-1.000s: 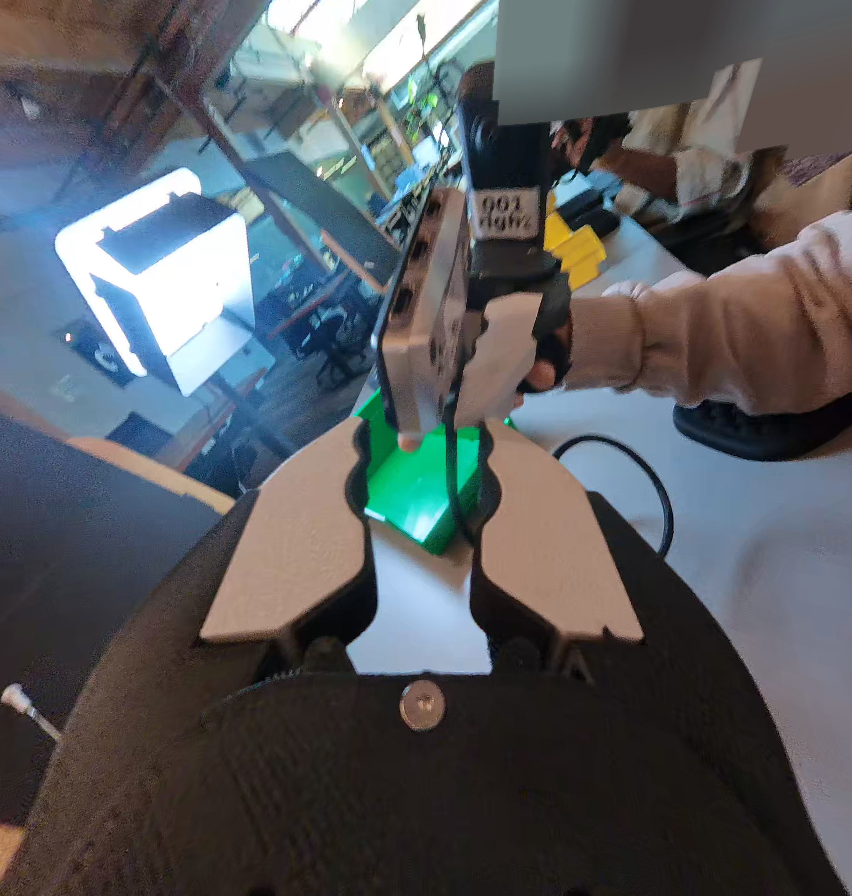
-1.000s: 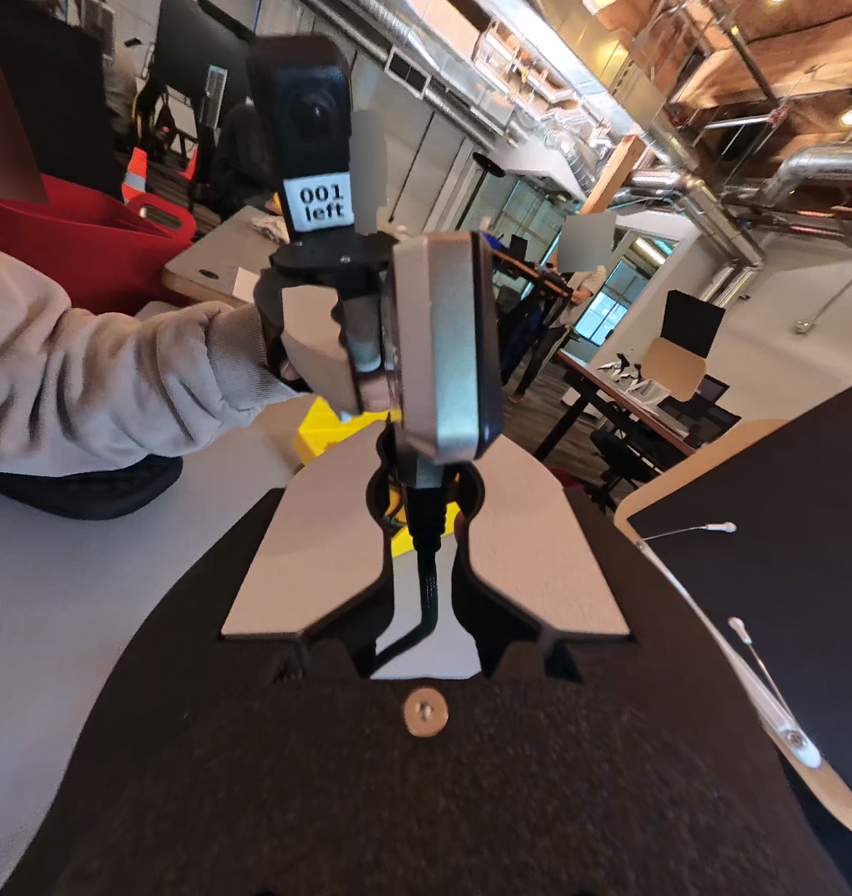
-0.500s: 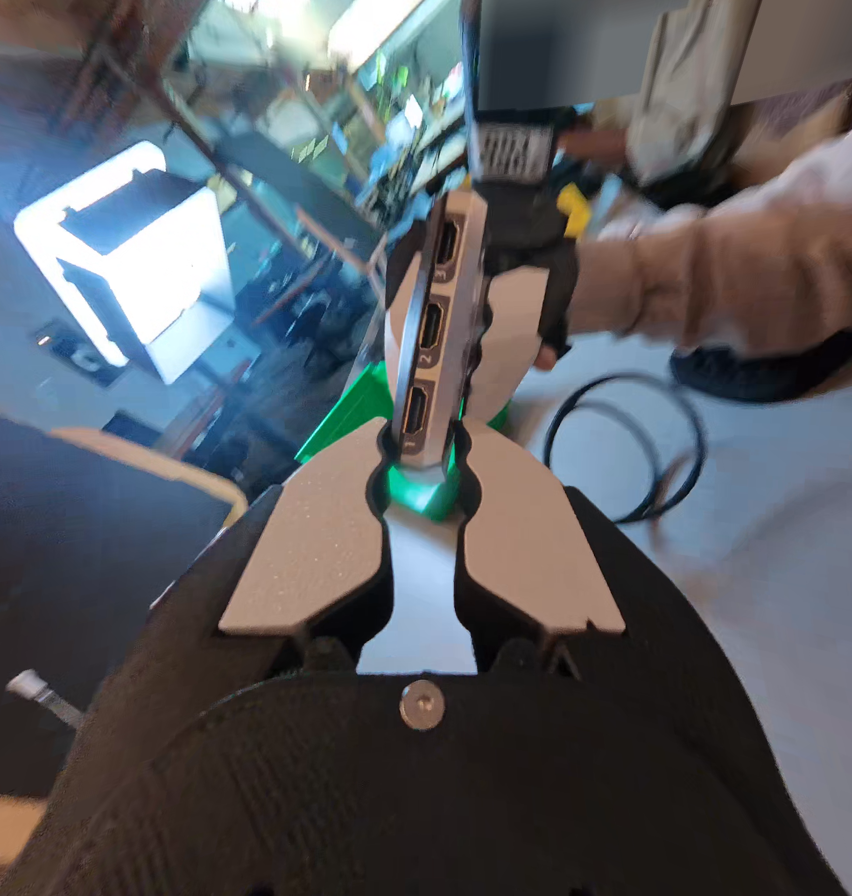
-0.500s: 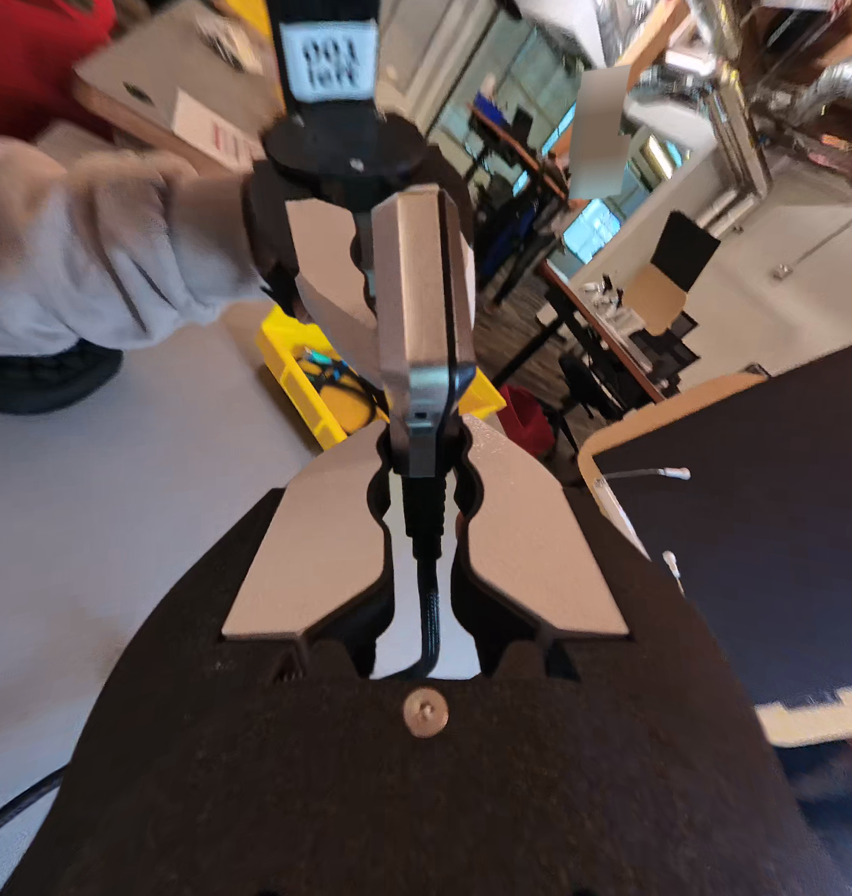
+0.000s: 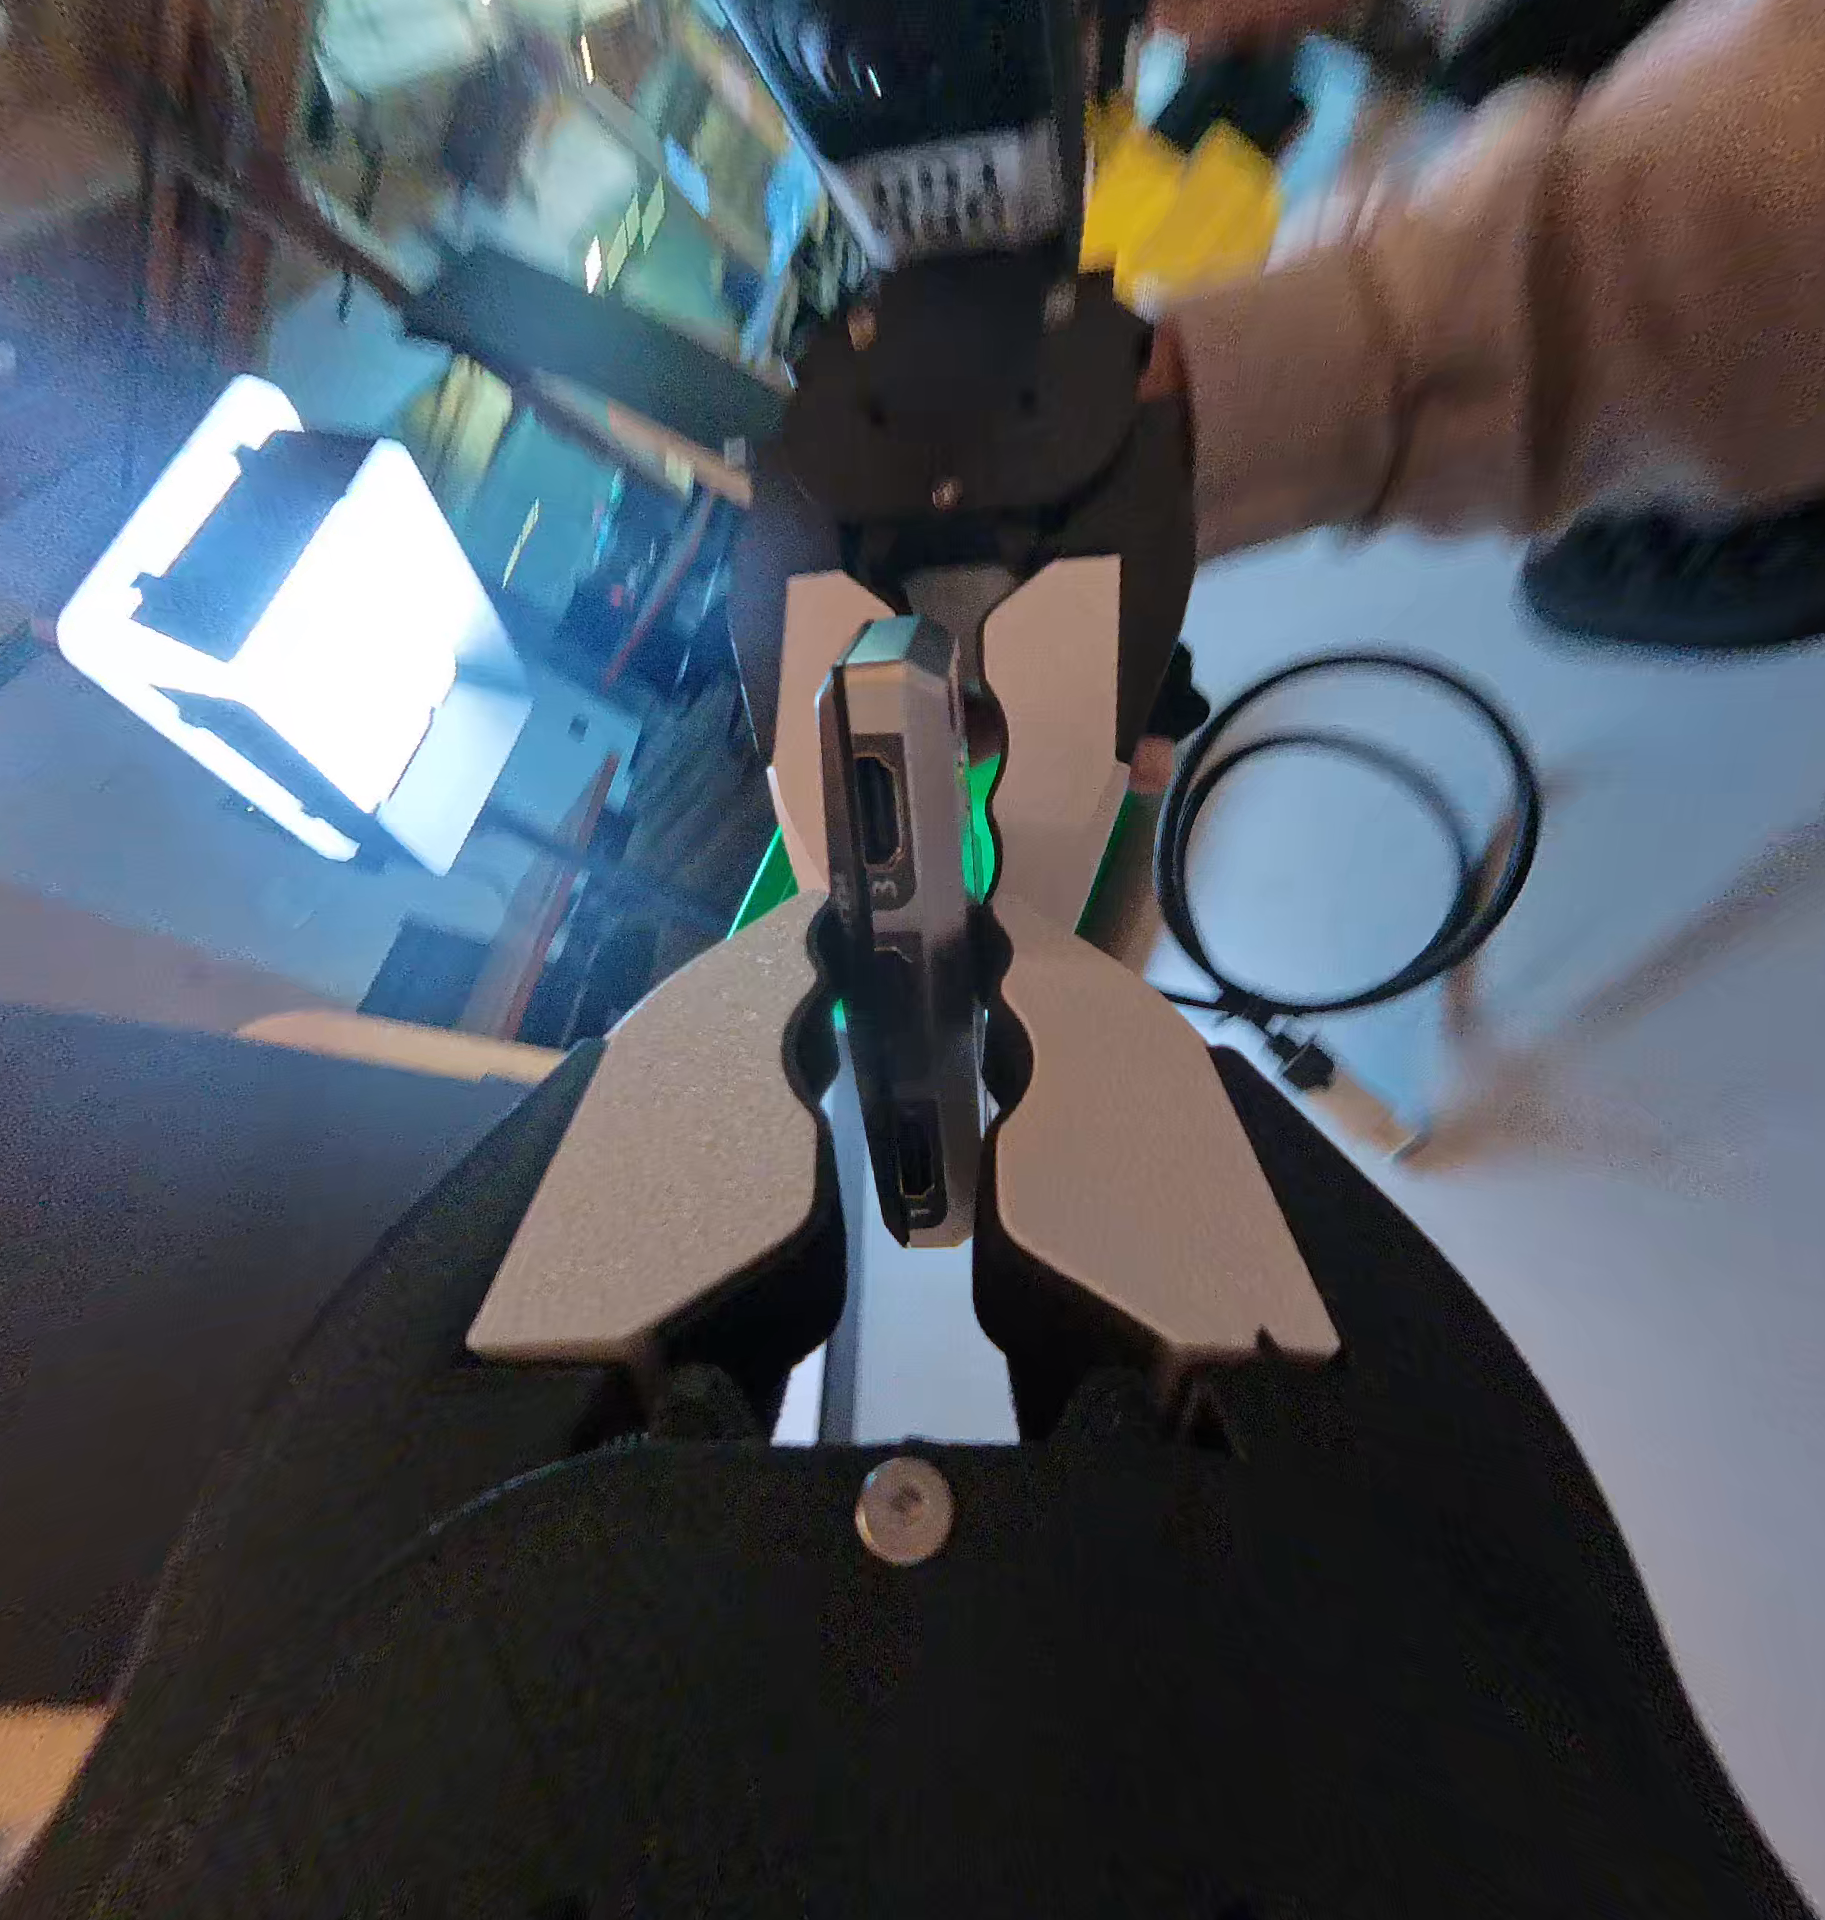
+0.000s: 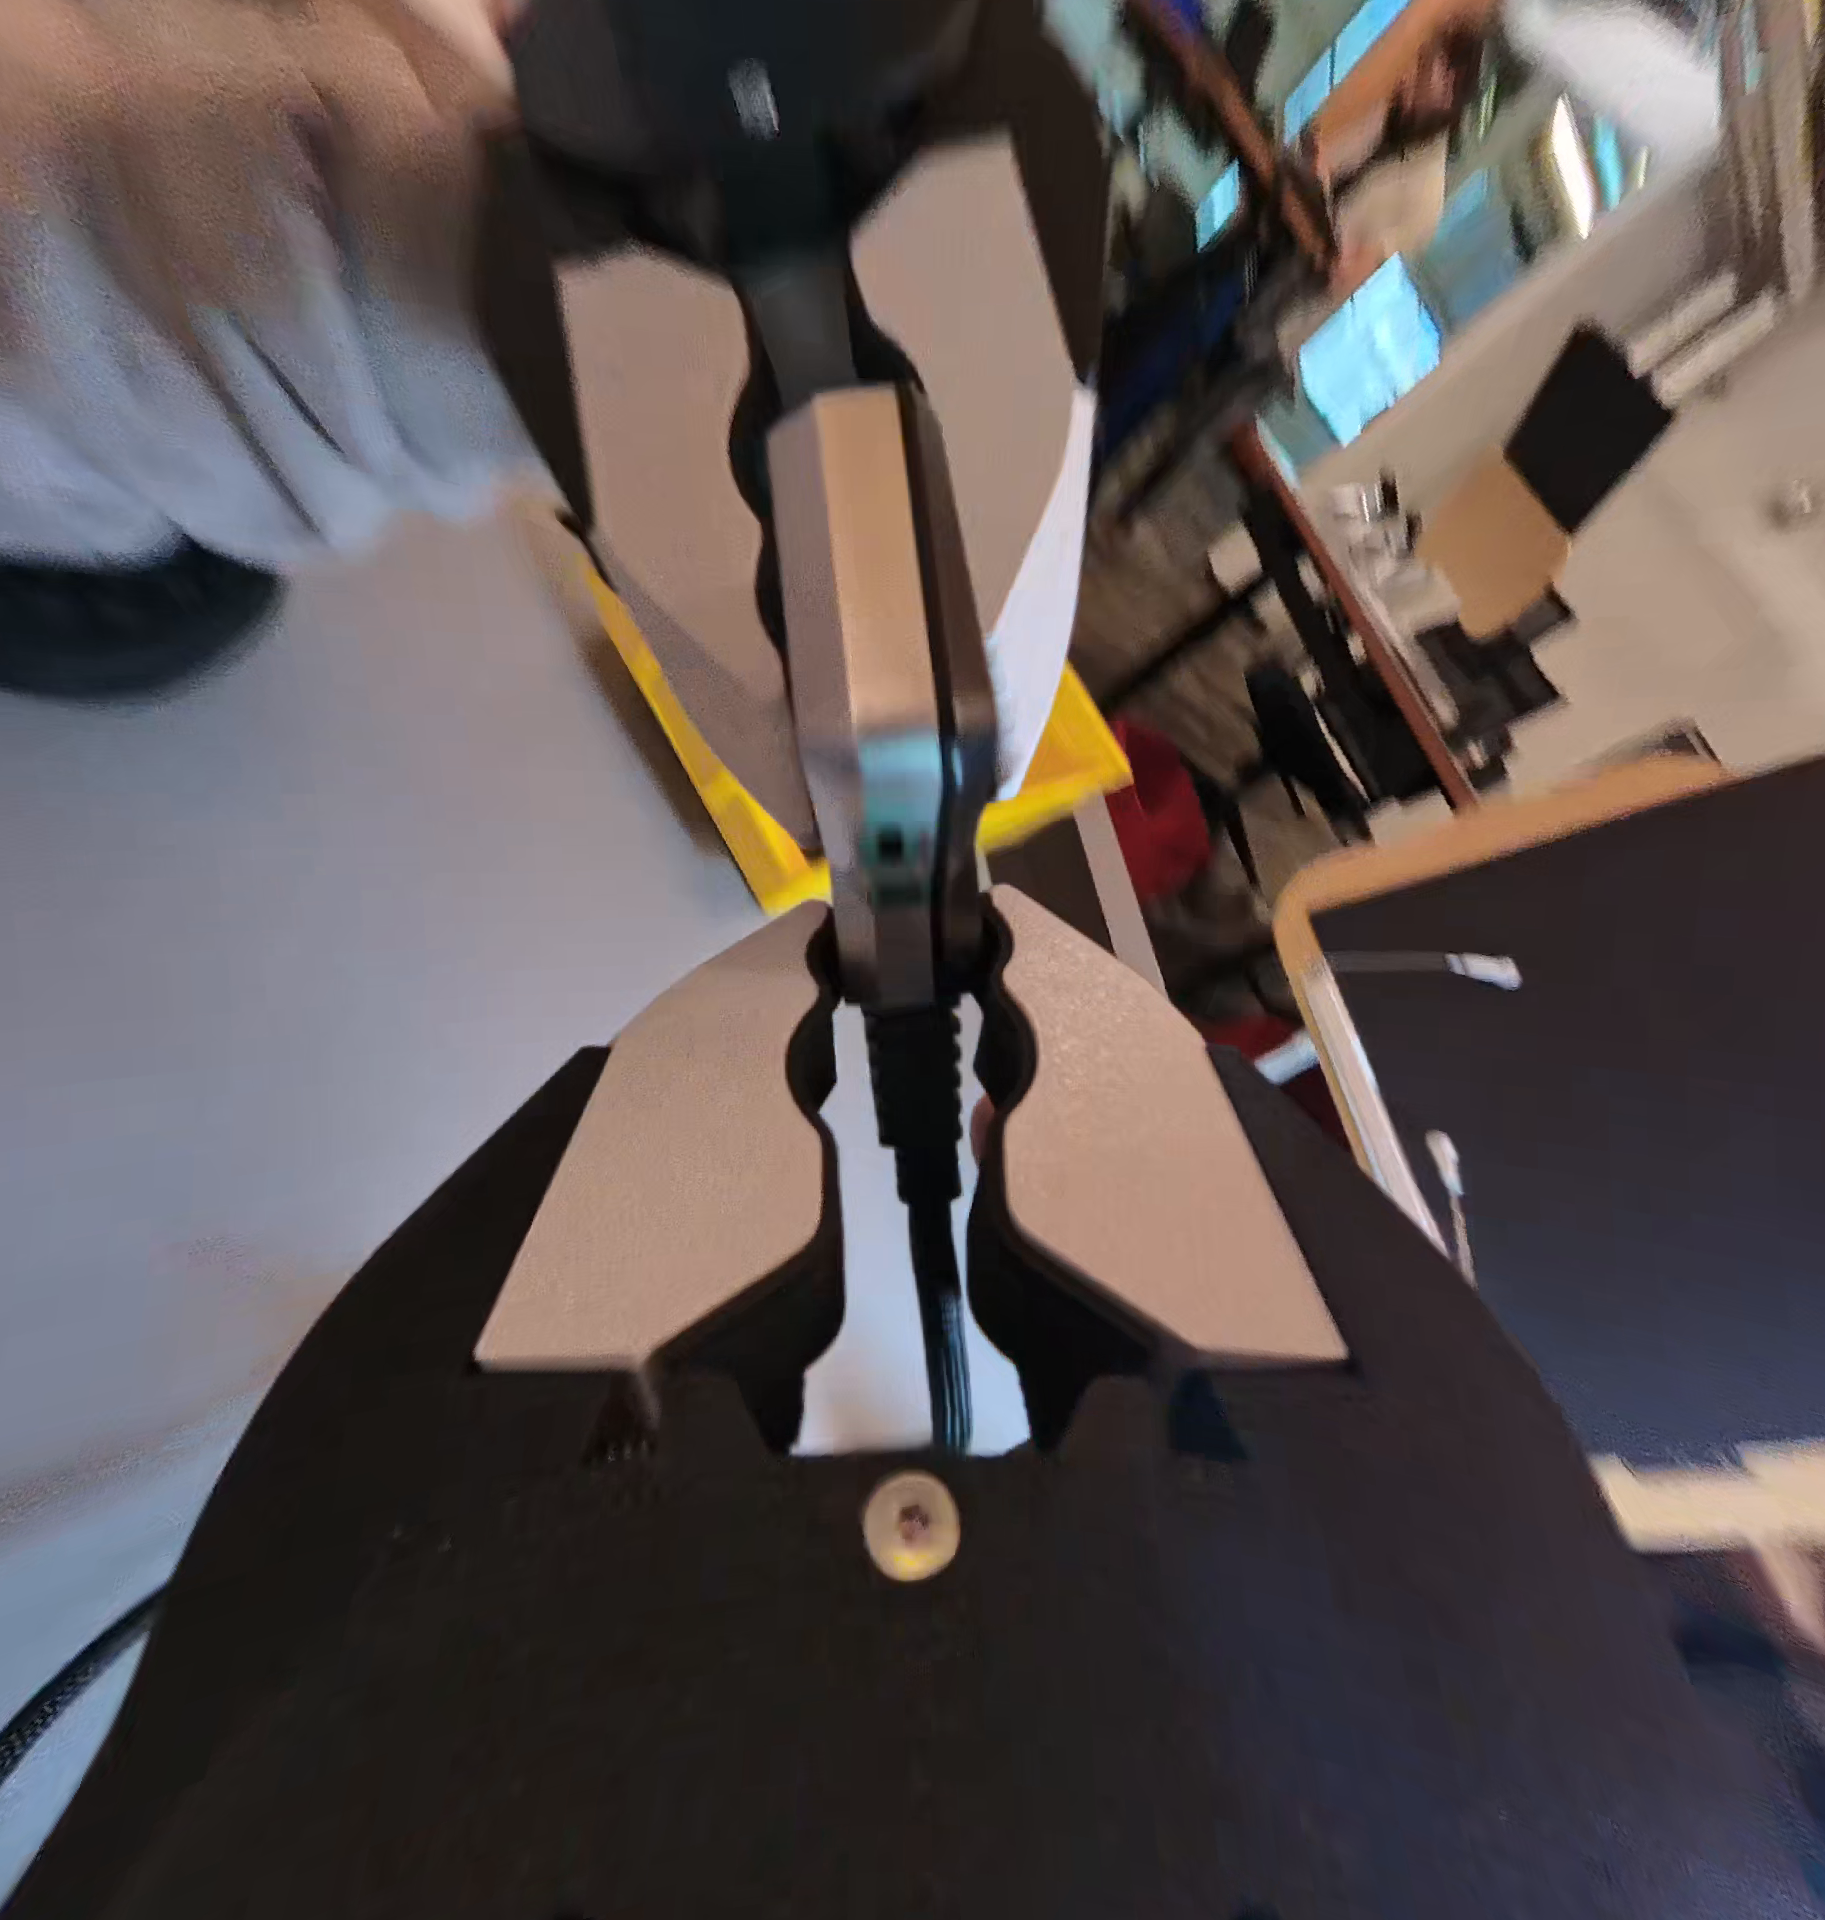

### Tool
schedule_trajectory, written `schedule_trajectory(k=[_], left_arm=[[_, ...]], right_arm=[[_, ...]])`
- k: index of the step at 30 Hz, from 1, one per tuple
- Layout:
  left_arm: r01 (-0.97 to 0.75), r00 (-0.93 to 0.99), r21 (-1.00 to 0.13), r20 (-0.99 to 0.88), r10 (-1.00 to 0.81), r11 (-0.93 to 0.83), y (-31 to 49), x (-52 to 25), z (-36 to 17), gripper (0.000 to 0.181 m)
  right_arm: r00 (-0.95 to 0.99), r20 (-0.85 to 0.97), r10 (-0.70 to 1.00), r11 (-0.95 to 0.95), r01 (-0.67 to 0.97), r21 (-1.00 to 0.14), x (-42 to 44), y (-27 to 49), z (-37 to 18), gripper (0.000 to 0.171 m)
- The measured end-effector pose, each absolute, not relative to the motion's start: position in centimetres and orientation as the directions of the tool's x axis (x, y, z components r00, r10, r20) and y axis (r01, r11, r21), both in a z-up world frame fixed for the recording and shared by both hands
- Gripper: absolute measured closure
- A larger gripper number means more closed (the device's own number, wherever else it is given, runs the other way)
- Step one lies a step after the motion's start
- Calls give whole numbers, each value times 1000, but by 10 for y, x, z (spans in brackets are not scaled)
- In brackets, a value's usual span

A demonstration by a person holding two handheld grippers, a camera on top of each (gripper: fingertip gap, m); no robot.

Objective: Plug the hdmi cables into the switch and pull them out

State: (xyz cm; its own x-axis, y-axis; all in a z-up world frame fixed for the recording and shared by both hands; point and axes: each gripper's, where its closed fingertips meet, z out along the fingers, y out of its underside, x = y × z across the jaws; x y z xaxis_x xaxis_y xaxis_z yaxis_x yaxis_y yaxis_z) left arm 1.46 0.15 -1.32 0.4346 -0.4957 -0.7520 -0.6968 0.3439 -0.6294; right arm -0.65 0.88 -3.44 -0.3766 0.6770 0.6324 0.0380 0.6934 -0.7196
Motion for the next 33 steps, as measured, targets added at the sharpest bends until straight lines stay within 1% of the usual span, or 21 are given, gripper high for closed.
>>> schedule_trajectory(k=[1, 3, 6, 8, 10, 12, 15, 17, 19, 21, 23, 25, 28, 31, 33], left_arm=[[-627, 452, -676, -721, -525, 388, -7, 19, -4, 158], [-525, 457, -718, -691, -559, 458, -23, 27, 11, 158], [-378, 444, -763, -646, -621, 524, -44, 38, 27, 158], [-278, 442, -788, -613, -655, 549, -53, 43, 37, 158], [-213, 448, -799, -591, -670, 562, -57, 44, 42, 158], [-148, 447, -811, -566, -693, 566, -60, 45, 46, 159], [-121, 432, -812, -561, -707, 571, -61, 51, 46, 159], [-148, 431, -805, -576, -695, 575, -58, 56, 42, 159], [-169, 445, -796, -588, -676, 582, -55, 56, 42, 159], [-209, 461, -784, -606, -649, 584, -52, 51, 42, 158], [-294, 471, -777, -625, -623, 557, -44, 45, 35, 158], [-412, 481, -753, -658, -580, 512, -32, 38, 24, 158], [-631, 456, -657, -744, -489, 411, -13, 23, 5, 155], [-743, 414, -569, -804, -426, 353, -5, 15, -2, 154], [-730, 414, -575, -802, -431, 369, -8, 18, 1, 154]], right_arm=[[-407, 605, 684, 650, -34, -759, 1, -1, -24, 148], [-451, 583, 676, 595, -132, -793, 15, -15, -9, 149], [-526, 532, 663, 519, -189, -833, 31, -28, 2, 151], [-529, 529, 663, 482, -239, -843, 39, -32, 12, 152], [-521, 527, 671, 461, -264, -847, 42, -34, 20, 151], [-480, 562, 674, 501, -262, -825, 38, -35, 21, 143], [-440, 609, 660, 572, -230, -787, 29, -40, 15, 134], [-409, 643, 647, 606, -237, -760, 25, -46, 15, 135], [-374, 683, 627, 647, -238, -725, 23, -49, 16, 147], [-342, 700, 627, 679, -200, -706, 21, -44, 16, 148], [-324, 715, 619, 714, -146, -684, 17, -34, 10, 148], [-318, 717, 621, 742, -58, -668, 13, -21, 0, 148], [-301, 731, 612, 775, 48, -630, 6, -3, -13, 148], [-295, 741, 604, 784, 52, -619, 5, 0, -15, 148], [-305, 736, 605, 775, 11, -632, 8, -4, -11, 148]])
